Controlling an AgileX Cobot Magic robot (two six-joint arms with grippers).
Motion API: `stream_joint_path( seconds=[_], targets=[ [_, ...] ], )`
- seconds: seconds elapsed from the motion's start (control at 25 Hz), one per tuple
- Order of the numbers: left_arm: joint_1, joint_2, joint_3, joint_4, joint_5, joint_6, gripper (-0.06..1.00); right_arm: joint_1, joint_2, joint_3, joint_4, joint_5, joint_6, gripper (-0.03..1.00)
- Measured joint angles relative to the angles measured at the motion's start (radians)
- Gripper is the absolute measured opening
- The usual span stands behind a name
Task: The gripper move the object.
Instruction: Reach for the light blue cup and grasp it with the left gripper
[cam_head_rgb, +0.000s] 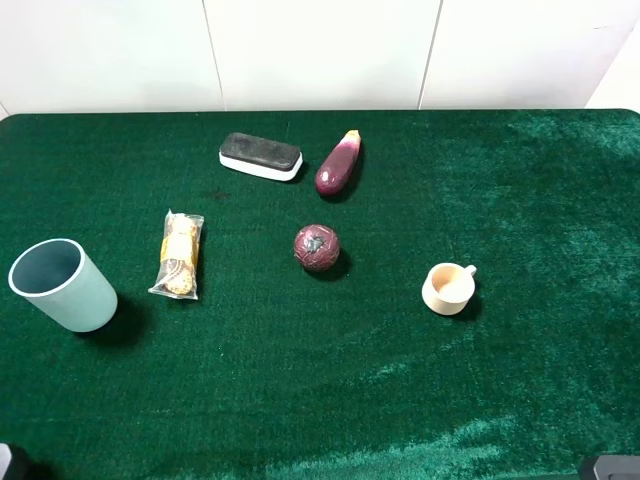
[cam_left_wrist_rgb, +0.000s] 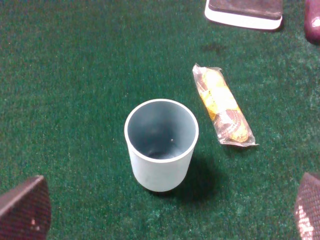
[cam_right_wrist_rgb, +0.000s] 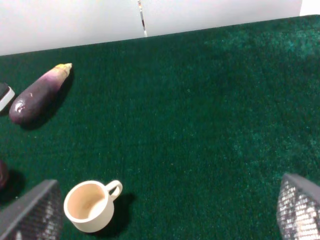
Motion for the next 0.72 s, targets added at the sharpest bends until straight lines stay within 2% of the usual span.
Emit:
stream_joint_path(
  seconds=[0.72],
  targets=[
    [0.000,0.000,0.000,0.003,0.000,0.000,0.99,0.000,0.000,0.000,0.000,0.000,0.000,0.65]
  ],
)
